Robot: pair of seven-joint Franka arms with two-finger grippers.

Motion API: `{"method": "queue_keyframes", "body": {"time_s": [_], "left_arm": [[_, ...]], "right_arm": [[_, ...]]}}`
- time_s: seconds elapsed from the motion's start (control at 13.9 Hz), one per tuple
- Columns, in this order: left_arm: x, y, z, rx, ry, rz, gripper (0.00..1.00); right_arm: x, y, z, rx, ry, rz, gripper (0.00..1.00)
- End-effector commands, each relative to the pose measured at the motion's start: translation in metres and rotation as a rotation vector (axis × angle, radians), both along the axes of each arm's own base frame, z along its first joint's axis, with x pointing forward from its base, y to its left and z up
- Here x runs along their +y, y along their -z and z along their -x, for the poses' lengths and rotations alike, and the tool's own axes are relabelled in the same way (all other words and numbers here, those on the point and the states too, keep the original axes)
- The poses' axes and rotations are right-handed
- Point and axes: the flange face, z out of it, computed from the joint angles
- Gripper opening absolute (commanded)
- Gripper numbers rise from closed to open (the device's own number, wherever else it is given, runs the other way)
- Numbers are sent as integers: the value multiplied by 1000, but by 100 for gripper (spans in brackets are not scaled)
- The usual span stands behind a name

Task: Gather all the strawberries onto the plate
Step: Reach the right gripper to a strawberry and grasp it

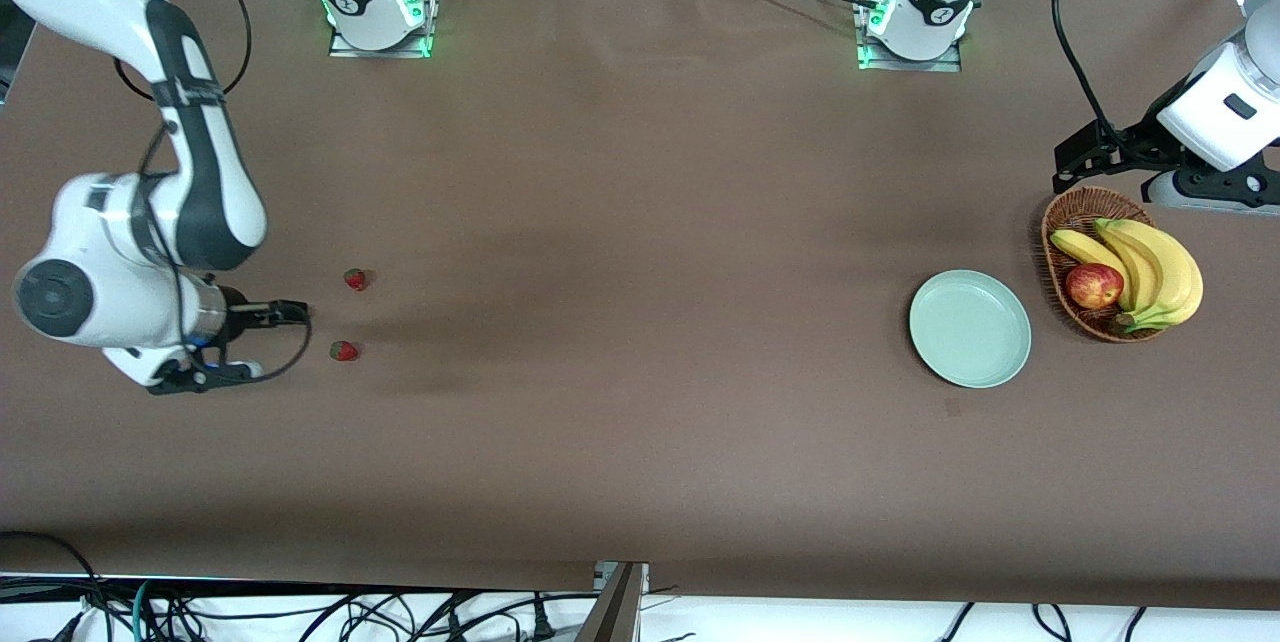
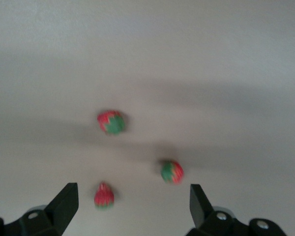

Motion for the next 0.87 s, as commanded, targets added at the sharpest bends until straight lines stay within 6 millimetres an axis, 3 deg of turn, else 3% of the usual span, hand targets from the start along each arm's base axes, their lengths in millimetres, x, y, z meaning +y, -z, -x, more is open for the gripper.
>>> {"method": "queue_keyframes", "body": {"time_s": [0.0, 0.36, 0.79], "left_arm": [[-2, -6, 7, 1, -2, 3, 100], [-1, -6, 7, 1, -4, 3, 100], [-1, -6, 8, 2, -4, 3, 100]], "right_arm": [[10, 23, -5, -42, 0, -15, 100], [20, 72, 4, -94, -17, -23, 100], [28, 99, 9, -141, -31, -29, 100]]}}
